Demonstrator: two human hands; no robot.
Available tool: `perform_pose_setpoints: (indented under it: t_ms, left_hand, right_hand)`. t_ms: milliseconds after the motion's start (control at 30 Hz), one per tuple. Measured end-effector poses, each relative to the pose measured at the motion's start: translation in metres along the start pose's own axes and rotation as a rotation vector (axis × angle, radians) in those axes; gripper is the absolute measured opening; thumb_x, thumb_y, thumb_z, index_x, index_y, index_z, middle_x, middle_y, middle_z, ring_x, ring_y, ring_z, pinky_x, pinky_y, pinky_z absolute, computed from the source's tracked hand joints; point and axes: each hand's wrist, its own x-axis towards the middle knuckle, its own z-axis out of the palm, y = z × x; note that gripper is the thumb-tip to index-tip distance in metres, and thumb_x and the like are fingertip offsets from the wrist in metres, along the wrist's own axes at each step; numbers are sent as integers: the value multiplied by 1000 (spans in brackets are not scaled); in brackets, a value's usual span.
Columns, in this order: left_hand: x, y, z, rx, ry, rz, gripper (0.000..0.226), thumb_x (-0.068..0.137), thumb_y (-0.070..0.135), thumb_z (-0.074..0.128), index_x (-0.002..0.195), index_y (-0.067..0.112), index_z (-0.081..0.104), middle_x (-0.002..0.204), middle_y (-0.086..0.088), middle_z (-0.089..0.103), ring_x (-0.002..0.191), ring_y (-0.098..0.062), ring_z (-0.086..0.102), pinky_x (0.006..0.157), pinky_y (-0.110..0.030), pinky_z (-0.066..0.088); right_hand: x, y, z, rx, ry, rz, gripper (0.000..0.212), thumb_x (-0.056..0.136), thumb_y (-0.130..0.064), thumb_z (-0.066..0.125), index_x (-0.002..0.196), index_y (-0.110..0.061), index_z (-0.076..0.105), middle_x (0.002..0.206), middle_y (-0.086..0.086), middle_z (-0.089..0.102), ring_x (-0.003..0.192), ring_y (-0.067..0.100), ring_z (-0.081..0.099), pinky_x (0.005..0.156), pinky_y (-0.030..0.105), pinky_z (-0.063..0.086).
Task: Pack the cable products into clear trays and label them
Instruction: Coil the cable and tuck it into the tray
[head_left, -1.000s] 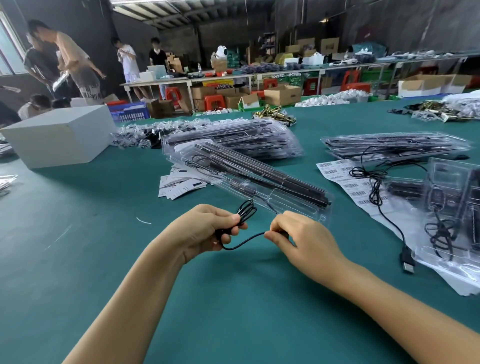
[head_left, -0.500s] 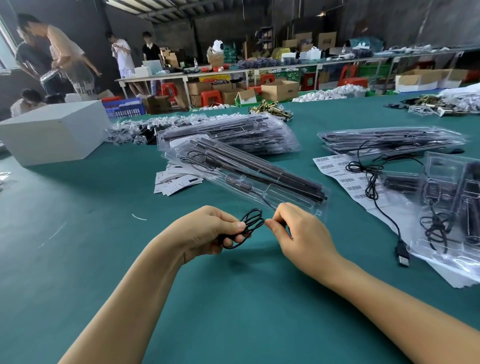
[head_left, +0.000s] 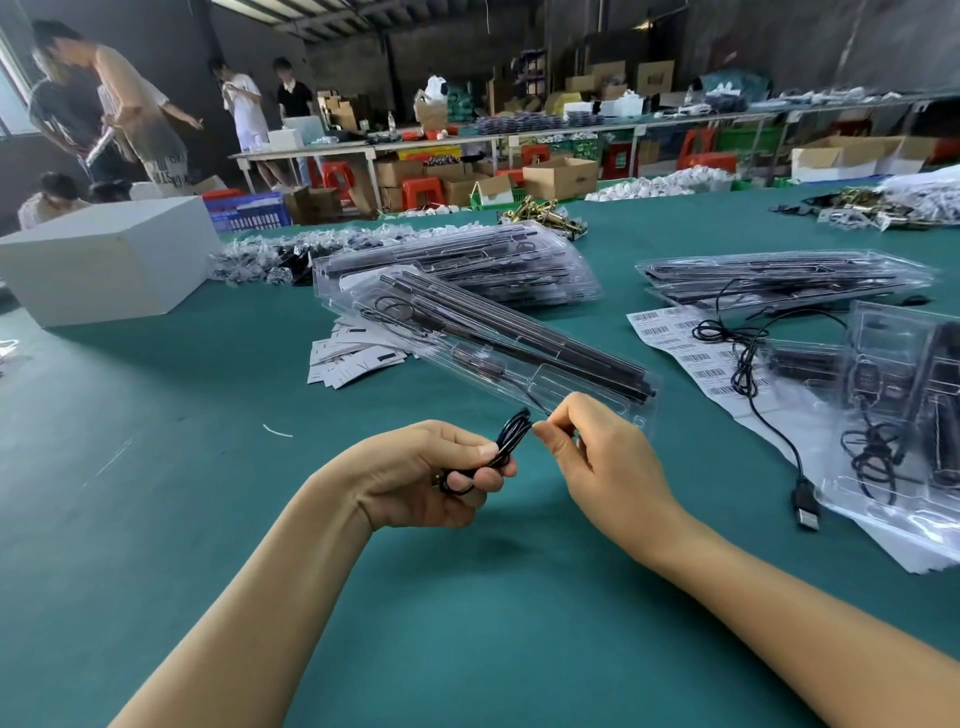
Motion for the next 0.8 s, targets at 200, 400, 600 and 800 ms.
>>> perform_pose_setpoints:
  t_ms: [200,400,600,800]
  left_hand:
    - [5,-7,2,-140,9,131,14,87,18,55,82,10,66,63,5,45,49,-4,34,54,-19,33]
    - [14,-12,15,-76,118,325,16,88,18,57,86,8,70,67,1,52,52,-5,39,58,-17,40]
    - [33,-21,37,189,320,492,19,96,11,50,94,6,68,67,4,57,56,-5,43,59,-14,39]
    - [43,-24,45,534,561,631,22,97,9,51,89,17,70,65,11,57,60,-6,45,63,-22,40]
  right_hand:
    - [5,1,-3,69,66,-2,12,94,-16,59,85,-10,65,82,-5,52,68,5,46,64,14,34]
    - [4,1,-1,219,150,208,12,90,-19,65,80,-18,71,78,-1,58,69,11,54,64,15,40]
    - [2,-1,-3,467,181,387,13,93,-19,60,84,-22,69,75,-3,70,67,9,67,71,38,56]
    - [2,-1,0,554,117,373,18,94,-11,56,87,-18,71,73,0,72,70,16,70,67,30,56]
